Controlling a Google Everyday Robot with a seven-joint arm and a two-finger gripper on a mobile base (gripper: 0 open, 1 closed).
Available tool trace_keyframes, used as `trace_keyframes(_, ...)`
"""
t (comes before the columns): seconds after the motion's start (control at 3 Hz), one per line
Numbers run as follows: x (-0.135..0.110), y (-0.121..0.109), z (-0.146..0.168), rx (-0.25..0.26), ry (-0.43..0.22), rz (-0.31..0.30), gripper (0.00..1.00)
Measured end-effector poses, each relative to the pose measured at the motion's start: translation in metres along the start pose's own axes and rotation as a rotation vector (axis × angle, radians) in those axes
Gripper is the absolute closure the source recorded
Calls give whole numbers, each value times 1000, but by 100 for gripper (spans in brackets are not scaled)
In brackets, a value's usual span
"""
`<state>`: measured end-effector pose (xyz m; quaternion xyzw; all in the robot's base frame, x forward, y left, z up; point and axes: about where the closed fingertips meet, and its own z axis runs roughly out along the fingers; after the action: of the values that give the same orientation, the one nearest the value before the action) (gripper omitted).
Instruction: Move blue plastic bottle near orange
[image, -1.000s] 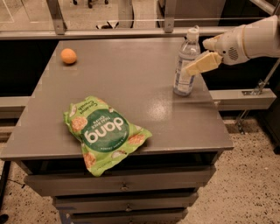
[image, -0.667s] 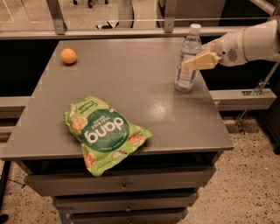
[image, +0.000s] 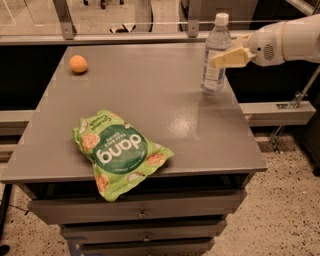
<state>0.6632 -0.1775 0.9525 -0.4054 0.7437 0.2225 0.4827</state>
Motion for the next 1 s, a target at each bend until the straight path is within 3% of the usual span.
trace_keyframes(0.33,-7,-1,1,1,-16,-2,100)
trace_keyframes(0.67,-9,1,3,0,-24,6,100)
trace_keyframes(1.0,-39,-3,36,-1,-93,-3,100)
